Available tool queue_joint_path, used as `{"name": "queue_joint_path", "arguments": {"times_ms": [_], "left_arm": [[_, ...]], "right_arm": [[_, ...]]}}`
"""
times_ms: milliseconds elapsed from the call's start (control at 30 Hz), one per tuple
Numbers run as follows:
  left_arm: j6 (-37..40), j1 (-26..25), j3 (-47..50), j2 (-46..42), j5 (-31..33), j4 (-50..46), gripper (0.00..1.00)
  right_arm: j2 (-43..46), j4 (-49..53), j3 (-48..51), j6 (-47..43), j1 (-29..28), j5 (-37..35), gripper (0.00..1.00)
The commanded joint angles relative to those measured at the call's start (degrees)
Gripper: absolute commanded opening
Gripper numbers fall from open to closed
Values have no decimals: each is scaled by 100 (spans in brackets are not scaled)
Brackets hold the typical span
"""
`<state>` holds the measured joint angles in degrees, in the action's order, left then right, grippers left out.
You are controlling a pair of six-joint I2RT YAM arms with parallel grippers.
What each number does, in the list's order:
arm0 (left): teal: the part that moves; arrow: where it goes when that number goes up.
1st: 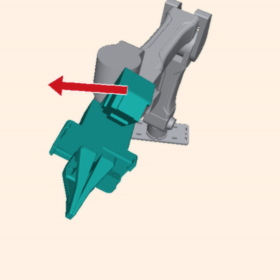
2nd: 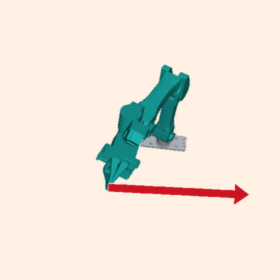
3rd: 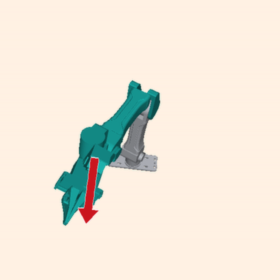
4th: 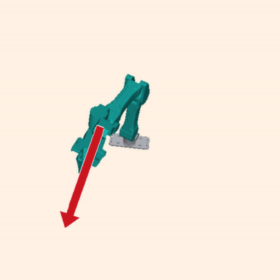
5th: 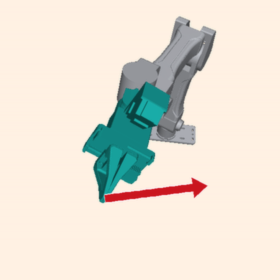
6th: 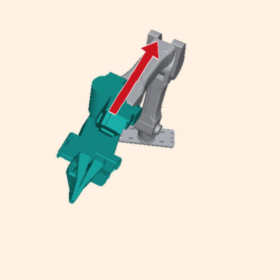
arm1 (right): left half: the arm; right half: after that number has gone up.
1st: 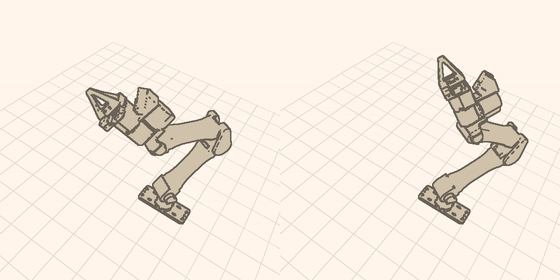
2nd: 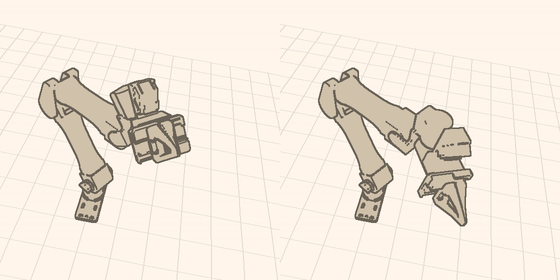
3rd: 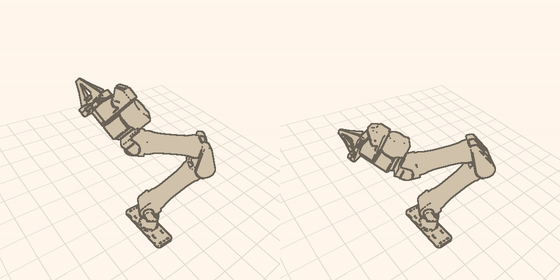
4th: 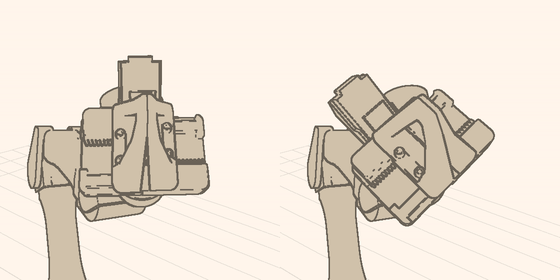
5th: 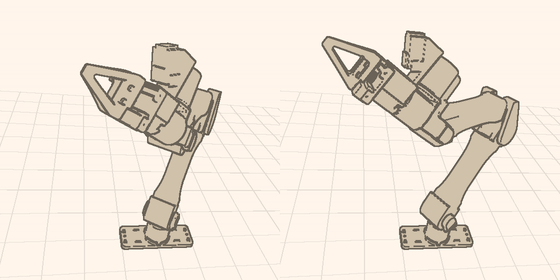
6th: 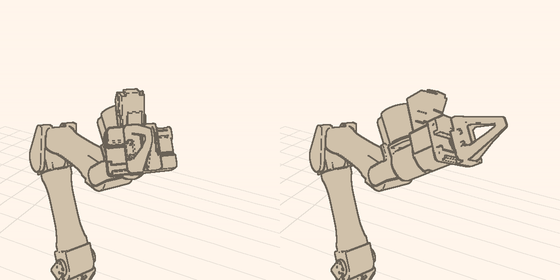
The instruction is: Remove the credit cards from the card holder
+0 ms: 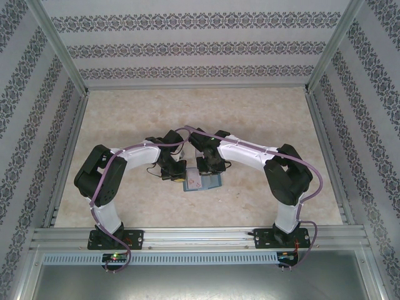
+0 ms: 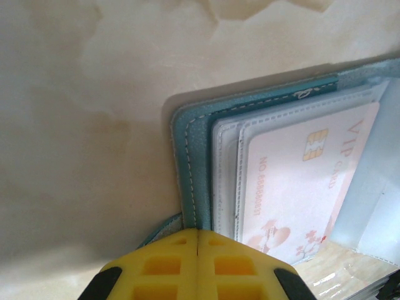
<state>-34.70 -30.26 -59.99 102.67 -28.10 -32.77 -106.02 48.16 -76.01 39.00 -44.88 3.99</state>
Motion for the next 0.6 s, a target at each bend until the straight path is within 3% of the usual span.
{"name": "queue_joint_path", "arguments": {"times_ms": [0,567], "left_arm": [[25,32,9,155,29,-72,0],[68,25,-96,209,-19,-141,0]], "right_arm": [[178,25,49,12,-23,-11,11],[132,33,327,-121,140,-247,3]]}}
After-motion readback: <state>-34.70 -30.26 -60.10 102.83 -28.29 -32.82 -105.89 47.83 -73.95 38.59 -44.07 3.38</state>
